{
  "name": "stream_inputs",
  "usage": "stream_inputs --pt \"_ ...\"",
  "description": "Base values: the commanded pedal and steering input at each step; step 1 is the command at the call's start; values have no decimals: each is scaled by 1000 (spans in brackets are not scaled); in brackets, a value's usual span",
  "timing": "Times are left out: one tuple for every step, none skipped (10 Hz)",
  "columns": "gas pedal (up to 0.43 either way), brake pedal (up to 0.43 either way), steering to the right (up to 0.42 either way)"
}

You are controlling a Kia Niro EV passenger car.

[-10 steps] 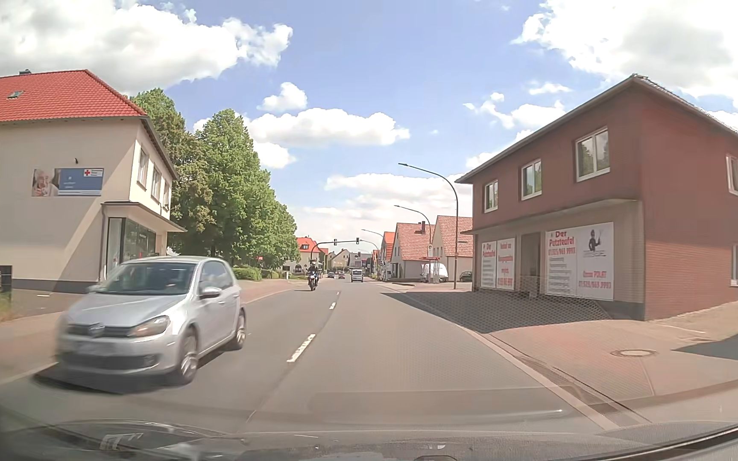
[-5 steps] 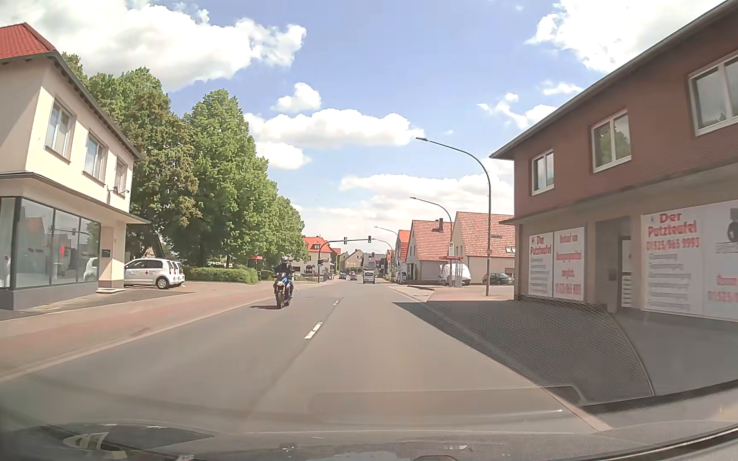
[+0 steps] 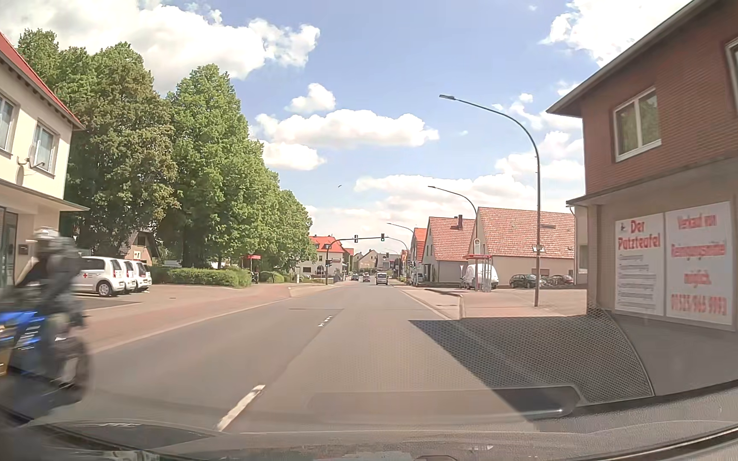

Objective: Follow the waypoints while adhering to traffic rules and regulations

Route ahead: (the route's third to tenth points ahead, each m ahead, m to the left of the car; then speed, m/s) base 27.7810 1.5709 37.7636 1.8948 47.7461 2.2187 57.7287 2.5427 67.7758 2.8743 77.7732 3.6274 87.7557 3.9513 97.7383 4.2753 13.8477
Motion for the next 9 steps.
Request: stream_inputs --pt "150 0 -19" --pt "150 0 -18" --pt "150 0 -16" --pt "150 0 -13" --pt "150 0 -12" --pt "150 0 -11" --pt "150 0 -10" --pt "150 0 -7" --pt "150 0 -3"
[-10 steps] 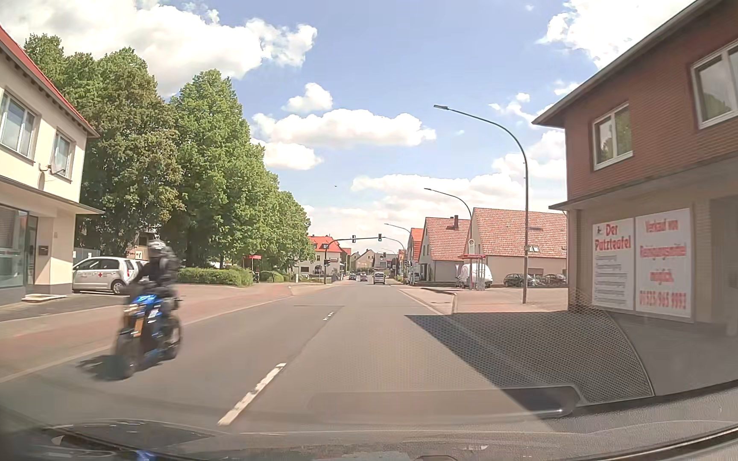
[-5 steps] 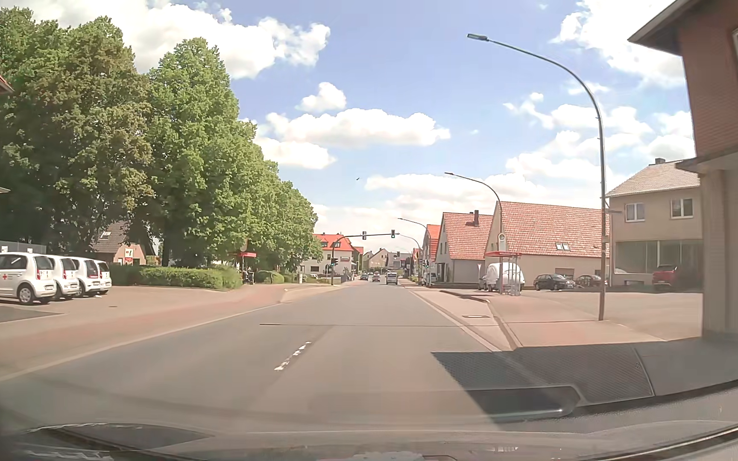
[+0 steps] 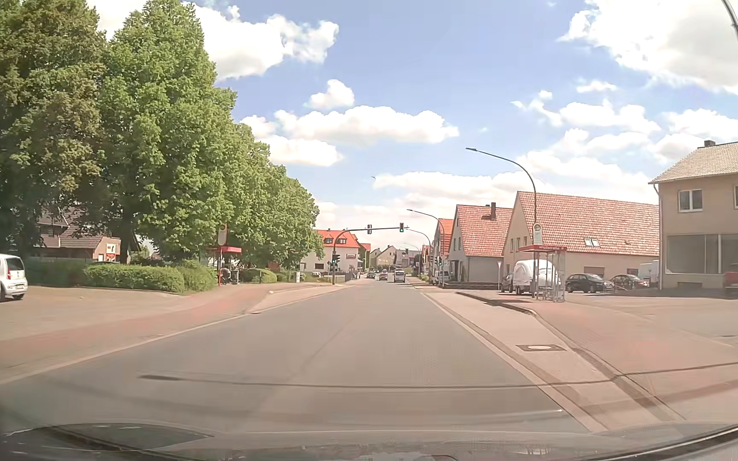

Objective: Follow the waypoints while adhering to traffic rules and regulations

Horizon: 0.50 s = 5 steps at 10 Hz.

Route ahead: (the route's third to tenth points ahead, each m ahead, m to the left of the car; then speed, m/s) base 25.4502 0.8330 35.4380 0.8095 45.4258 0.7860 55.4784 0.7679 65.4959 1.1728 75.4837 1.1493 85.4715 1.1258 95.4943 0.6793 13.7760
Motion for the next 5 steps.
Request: stream_inputs --pt "150 0 -2" --pt "150 0 -2" --pt "150 0 0" --pt "150 0 1" --pt "150 0 2"
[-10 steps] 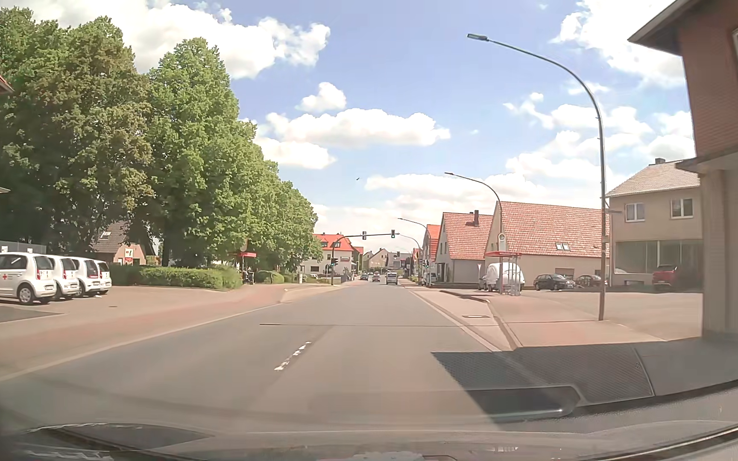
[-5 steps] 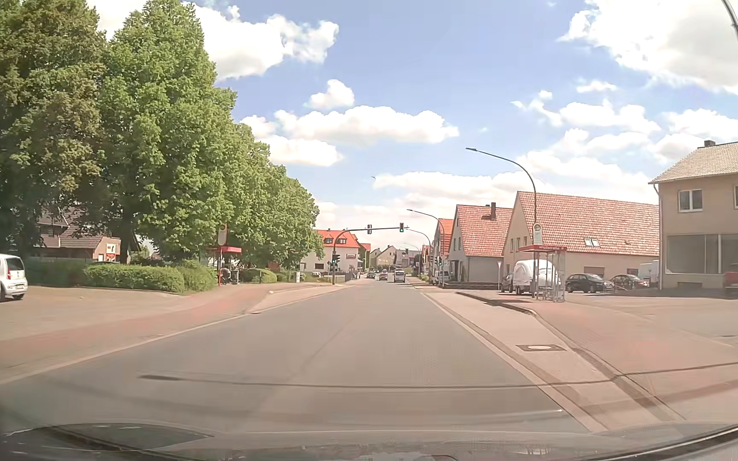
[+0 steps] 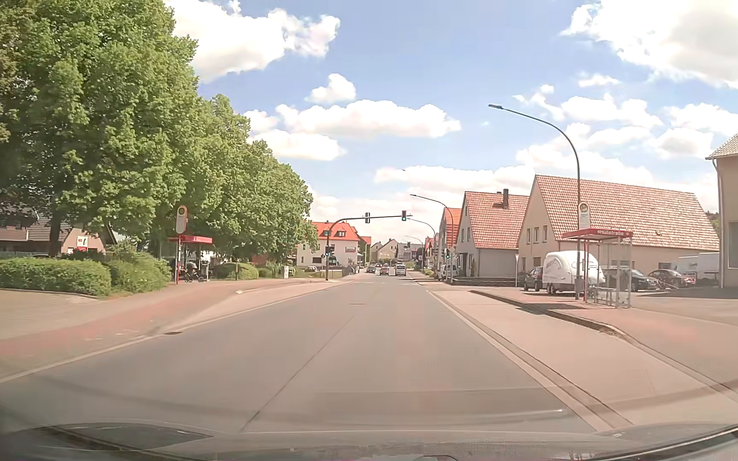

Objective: Follow the waypoints while adhering to traffic rules and regulations

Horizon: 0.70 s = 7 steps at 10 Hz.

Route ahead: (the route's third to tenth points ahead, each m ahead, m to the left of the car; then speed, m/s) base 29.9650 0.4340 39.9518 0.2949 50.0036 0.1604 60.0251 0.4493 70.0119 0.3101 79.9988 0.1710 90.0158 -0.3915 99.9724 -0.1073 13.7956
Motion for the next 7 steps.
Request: stream_inputs --pt "150 0 2" --pt "150 0 3" --pt "150 0 2" --pt "150 0 2" --pt "150 0 1" --pt "150 0 0" --pt "150 0 0"
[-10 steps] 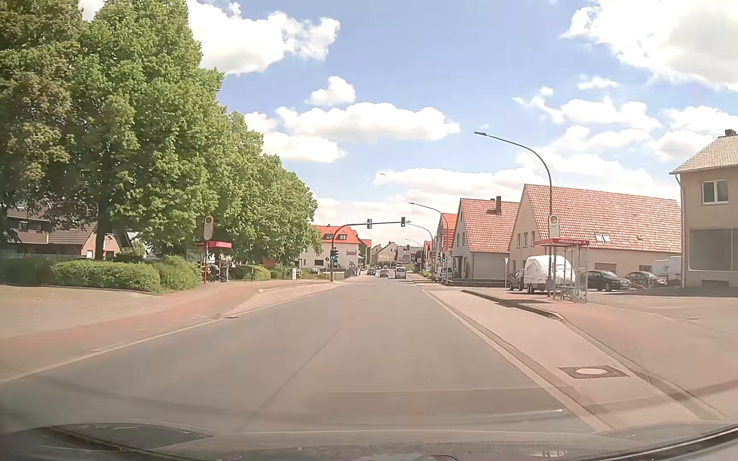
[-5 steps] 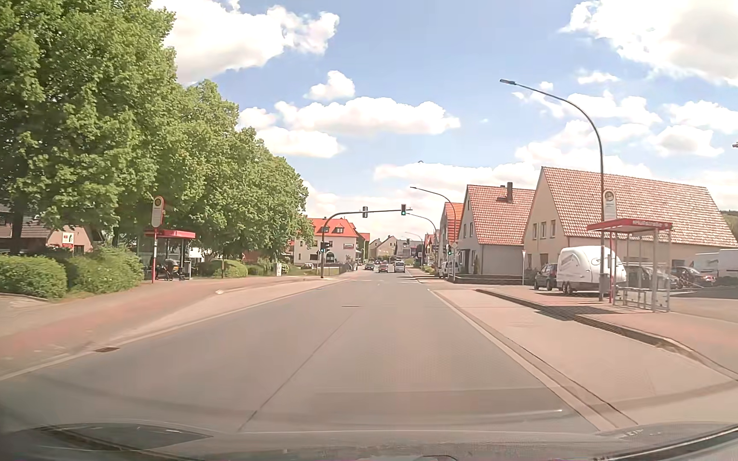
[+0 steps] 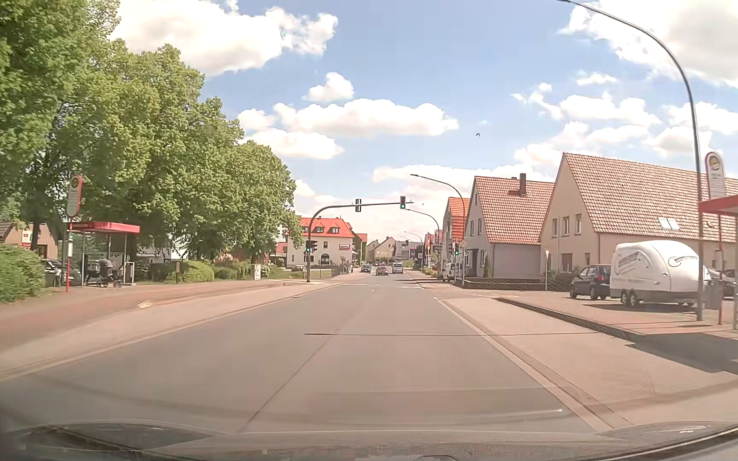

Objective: Follow the waypoints while adhering to traffic rules and regulations

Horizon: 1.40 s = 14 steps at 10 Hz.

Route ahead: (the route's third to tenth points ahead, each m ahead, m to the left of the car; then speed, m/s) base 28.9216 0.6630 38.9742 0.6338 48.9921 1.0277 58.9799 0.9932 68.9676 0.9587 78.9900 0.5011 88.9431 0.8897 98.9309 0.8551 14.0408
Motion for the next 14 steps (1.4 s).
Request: stream_inputs --pt "87 0 0" --pt "0 0 0" --pt "0 0 0" --pt "0 0 0" --pt "0 0 0" --pt "0 0 1" --pt "0 0 1" --pt "0 0 1" --pt "0 0 1" --pt "0 0 1" --pt "0 0 1" --pt "0 0 0" --pt "0 0 0" --pt "0 0 0"
